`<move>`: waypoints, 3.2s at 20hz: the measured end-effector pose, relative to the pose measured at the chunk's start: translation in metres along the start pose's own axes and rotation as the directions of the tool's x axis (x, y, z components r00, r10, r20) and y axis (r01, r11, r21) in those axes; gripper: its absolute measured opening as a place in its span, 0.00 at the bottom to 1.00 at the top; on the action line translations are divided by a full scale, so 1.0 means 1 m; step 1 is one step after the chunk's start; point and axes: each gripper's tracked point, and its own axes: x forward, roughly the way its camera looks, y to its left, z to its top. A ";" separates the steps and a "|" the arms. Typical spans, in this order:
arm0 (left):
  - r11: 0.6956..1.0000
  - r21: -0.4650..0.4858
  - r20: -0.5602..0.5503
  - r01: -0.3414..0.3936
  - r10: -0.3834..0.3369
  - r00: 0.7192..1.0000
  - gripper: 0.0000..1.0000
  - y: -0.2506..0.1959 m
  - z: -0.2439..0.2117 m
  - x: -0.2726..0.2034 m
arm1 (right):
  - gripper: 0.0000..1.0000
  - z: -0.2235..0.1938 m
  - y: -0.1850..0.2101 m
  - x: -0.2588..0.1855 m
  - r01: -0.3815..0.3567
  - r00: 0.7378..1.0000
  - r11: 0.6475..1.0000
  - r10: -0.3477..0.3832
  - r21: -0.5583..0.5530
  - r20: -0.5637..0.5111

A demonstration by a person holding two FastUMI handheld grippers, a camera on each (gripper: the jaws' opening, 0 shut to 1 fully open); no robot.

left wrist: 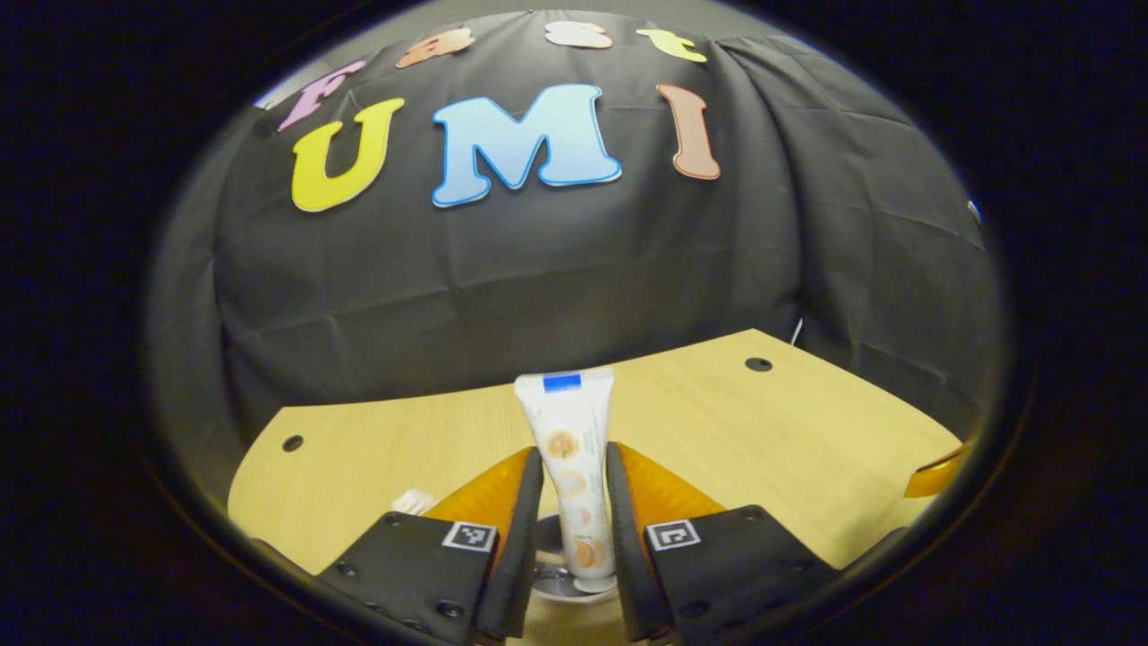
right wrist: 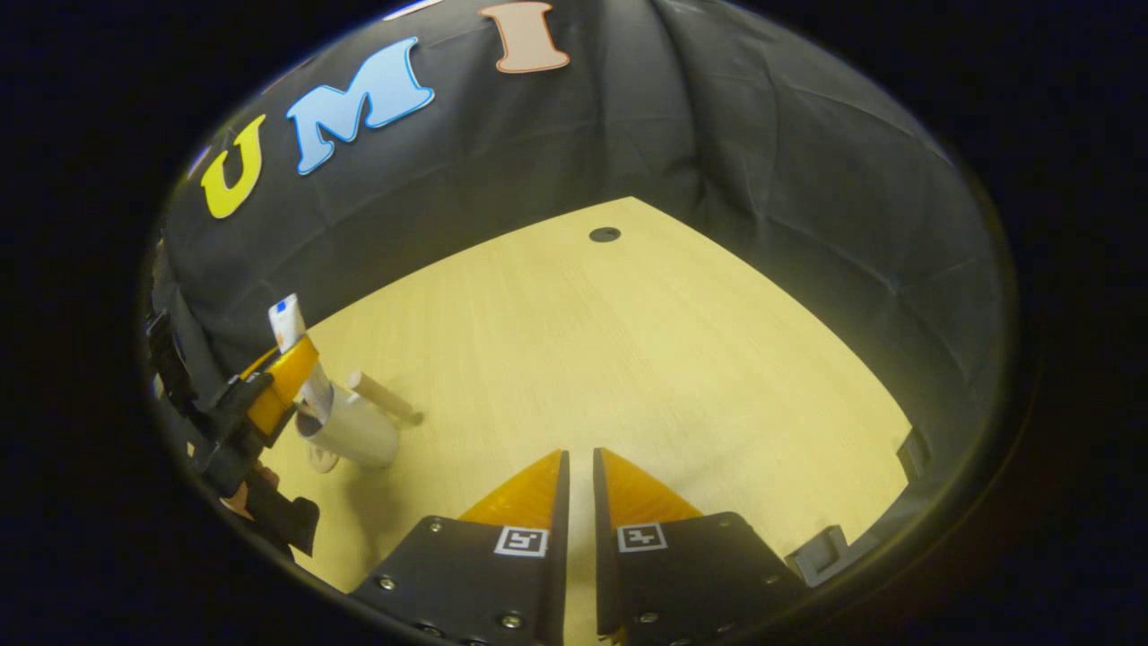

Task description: Put the toothbrush and toothpaste on the desktop into the cup, then pick up the cup and place it on the coaster on the desktop.

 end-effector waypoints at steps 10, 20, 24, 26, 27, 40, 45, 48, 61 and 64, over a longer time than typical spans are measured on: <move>0.999 -0.028 0.001 -0.036 0.036 0.999 0.67 0.006 0.012 -0.054 | 0.14 0.013 0.044 -0.003 -0.121 0.992 0.989 0.123 -0.090 0.010; 0.994 -0.061 -0.025 -0.090 0.089 0.996 0.67 0.036 0.013 -0.109 | 0.13 0.031 0.100 0.004 -0.300 0.954 0.917 0.294 -0.262 -0.062; 0.988 -0.090 -0.055 -0.128 0.123 0.991 0.67 0.054 0.003 -0.133 | 0.13 0.037 0.123 0.011 -0.362 0.932 0.856 0.337 -0.370 -0.132; 0.982 -0.107 -0.068 -0.153 0.147 0.987 0.68 0.063 -0.002 -0.141 | 0.48 0.038 0.135 0.020 -0.394 0.919 0.819 0.352 -0.418 -0.177; 0.979 -0.112 -0.075 -0.169 0.161 0.984 0.68 0.070 -0.005 -0.145 | 0.51 0.039 0.135 0.020 -0.399 0.917 0.799 0.350 -0.450 -0.192; 0.943 -0.168 -0.181 -0.287 0.257 0.949 0.84 0.114 -0.045 -0.167 | 0.54 0.044 0.168 0.059 -0.517 0.856 0.414 0.251 -0.749 -0.452; 0.926 -0.180 -0.226 -0.332 0.290 0.930 0.93 0.127 -0.061 -0.170 | 0.54 0.048 0.175 0.066 -0.550 0.835 0.297 0.207 -0.780 -0.510; 0.918 -0.181 -0.253 -0.354 0.304 0.918 0.96 0.135 -0.070 -0.170 | 0.55 0.046 0.182 0.069 -0.573 0.819 0.252 0.192 -0.780 -0.540; 0.889 -0.195 -0.311 -0.414 0.344 0.886 0.96 0.157 -0.090 -0.179 | 0.54 0.033 0.194 0.091 -0.609 0.792 0.102 0.116 -0.786 -0.599; 0.884 -0.199 -0.320 -0.422 0.348 0.881 0.96 0.160 -0.093 -0.180 | 0.46 0.035 0.195 0.094 -0.591 0.805 0.087 0.117 -0.802 -0.581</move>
